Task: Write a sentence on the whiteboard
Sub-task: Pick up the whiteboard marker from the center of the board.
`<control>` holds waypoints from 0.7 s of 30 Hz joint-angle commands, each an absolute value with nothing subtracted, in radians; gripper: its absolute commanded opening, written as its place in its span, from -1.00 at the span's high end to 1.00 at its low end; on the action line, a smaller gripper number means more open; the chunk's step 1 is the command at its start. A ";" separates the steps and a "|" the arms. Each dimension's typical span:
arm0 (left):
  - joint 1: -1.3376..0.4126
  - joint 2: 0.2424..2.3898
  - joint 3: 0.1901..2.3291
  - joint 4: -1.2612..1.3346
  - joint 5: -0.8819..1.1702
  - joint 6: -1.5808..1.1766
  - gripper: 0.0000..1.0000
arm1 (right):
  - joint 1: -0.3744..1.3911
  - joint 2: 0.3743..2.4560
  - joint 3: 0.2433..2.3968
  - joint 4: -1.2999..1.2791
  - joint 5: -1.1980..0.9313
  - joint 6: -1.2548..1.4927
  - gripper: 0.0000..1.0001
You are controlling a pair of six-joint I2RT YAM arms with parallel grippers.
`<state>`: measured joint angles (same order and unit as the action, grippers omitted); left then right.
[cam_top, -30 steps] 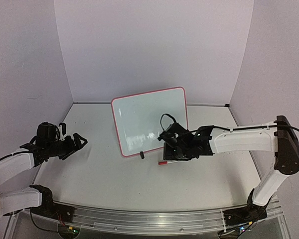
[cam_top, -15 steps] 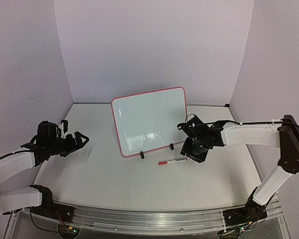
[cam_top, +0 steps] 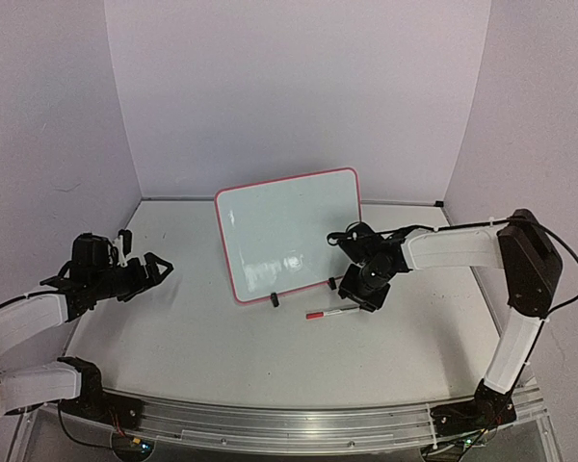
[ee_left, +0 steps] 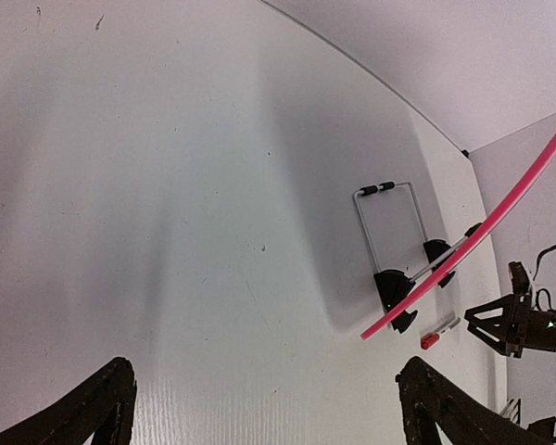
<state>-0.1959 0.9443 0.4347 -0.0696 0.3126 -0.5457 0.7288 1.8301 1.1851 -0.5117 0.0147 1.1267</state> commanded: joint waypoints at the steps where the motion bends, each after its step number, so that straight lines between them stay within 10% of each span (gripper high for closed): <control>1: -0.198 0.915 0.433 -0.052 0.317 -0.528 -0.97 | 0.724 1.859 1.212 -0.526 0.009 1.169 0.06; 21: -0.199 0.865 0.413 -0.091 0.305 -0.545 -0.97 | 0.724 1.936 1.257 -0.531 0.047 1.136 0.16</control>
